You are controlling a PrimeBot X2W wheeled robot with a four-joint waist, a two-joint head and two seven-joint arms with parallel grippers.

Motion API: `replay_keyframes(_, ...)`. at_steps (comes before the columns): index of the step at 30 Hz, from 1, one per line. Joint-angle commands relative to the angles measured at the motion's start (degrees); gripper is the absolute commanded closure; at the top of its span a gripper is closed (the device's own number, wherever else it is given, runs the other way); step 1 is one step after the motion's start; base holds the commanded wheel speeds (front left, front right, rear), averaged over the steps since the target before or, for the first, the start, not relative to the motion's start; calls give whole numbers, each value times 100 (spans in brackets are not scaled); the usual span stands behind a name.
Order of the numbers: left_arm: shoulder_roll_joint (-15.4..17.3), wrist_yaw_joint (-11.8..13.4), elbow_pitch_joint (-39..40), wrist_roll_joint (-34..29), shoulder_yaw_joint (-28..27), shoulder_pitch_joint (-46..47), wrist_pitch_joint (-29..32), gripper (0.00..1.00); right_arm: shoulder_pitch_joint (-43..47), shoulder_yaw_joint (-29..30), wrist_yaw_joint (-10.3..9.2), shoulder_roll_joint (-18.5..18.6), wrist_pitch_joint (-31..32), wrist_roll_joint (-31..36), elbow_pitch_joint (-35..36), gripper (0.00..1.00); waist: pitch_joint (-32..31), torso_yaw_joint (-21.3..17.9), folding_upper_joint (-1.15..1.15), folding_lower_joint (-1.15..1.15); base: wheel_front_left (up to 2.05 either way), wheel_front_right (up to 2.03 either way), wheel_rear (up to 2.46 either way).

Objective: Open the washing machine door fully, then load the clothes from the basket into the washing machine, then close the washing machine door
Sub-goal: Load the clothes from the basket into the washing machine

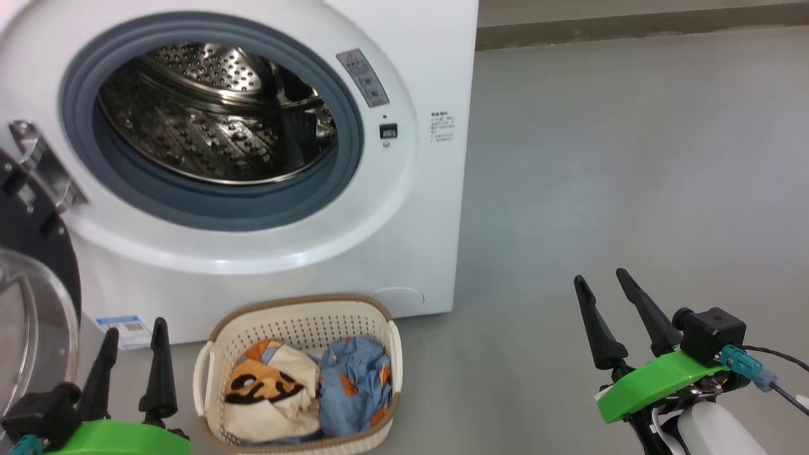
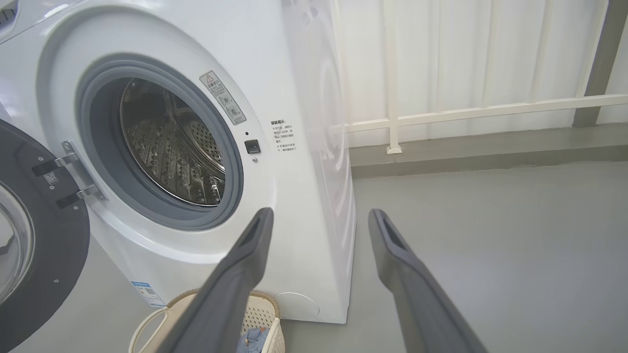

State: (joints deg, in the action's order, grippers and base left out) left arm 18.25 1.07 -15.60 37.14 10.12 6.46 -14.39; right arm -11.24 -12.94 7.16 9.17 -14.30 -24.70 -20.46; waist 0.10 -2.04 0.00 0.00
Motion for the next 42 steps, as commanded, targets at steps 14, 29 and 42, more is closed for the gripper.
replay_keyframes(14,152,36,92,16,-217,131,-61,0,-152,-111,33,-1,-70,40,139,0,28,21,0,0,109,-111,2)
replay_keyframes(29,170,70,54,15,-158,141,-60,0,-161,-183,33,32,-70,23,126,0,13,29,0,0,1,-1,0)
replay_keyframes(42,205,101,22,5,-111,155,-60,0,-178,-223,33,40,-70,11,90,0,-5,23,0,0,0,0,0)
